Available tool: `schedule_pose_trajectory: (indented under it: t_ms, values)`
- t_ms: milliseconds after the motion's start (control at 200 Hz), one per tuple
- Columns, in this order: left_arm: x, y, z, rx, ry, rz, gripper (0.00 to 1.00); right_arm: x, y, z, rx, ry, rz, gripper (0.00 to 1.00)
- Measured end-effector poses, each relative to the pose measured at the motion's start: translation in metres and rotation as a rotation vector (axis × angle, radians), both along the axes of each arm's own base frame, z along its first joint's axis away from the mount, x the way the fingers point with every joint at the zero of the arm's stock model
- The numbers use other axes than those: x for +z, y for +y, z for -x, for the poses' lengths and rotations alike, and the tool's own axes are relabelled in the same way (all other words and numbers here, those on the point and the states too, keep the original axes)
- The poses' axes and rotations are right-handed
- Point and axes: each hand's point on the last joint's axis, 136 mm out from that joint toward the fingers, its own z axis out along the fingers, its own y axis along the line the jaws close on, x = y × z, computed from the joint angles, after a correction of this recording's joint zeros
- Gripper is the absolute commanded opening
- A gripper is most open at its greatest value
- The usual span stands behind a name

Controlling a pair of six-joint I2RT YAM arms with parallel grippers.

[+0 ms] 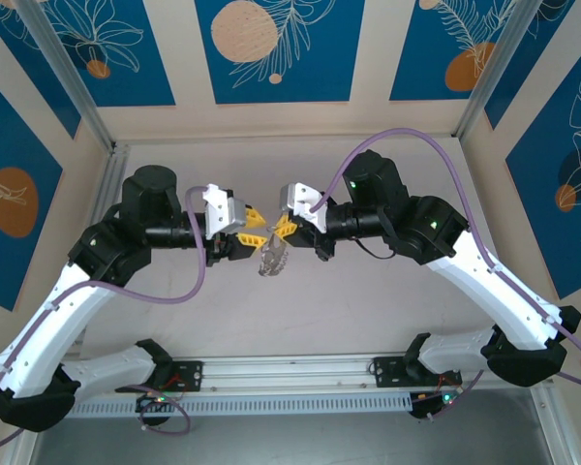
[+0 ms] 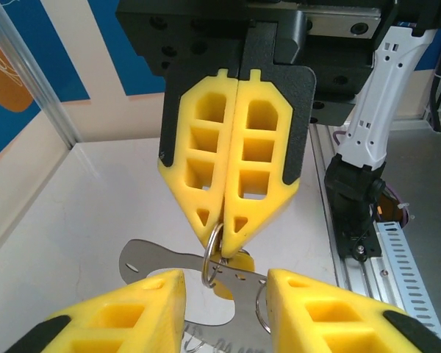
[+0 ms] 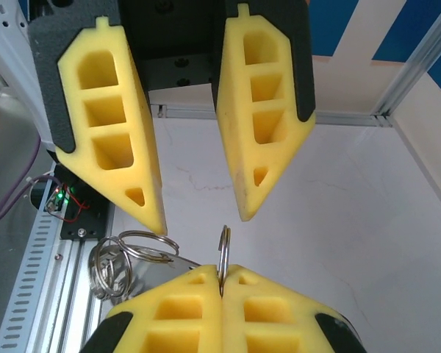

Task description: Put the keys on the keyring

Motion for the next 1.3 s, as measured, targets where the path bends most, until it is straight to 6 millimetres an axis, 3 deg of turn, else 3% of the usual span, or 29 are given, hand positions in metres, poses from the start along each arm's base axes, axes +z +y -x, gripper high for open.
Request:
schedule_pose_trajectory:
  t_ms: [375,435,510,815,945,1120,1301]
  values:
    - [-0.003,-0.006,-0.007,-0.001,0.005,-0.003,0.31,0.0,0.002,0.005,0.031,0.016,-0.008,0.0]
    - [-0.006,-0.008,-0.009,-0.004,0.013,-0.008,0.24,-0.001,0.003,0.005,0.033,0.02,-0.007,0.0]
    - [-0.009,-0.01,-0.01,-0.015,0.022,-0.015,0.0,-0.003,0.002,0.002,0.022,0.025,0.002,0.0]
    - [-0.011,-0.015,-0.009,-0.035,0.04,0.011,0.0,-0.004,-0.002,-0.003,-0.003,0.035,0.001,0.0]
    - [-0.007,-0.017,-0.011,-0.041,0.072,0.078,0.0,-0.002,-0.005,-0.003,-0.009,0.048,-0.041,0.12]
    - [0.002,-0.012,-0.019,-0.068,0.144,0.225,0.0,0.01,-0.004,-0.005,-0.006,0.032,-0.121,0.11]
    - [0.02,-0.011,-0.015,-0.128,0.174,0.312,0.0,0.026,-0.003,-0.004,0.01,0.009,-0.185,0.09]
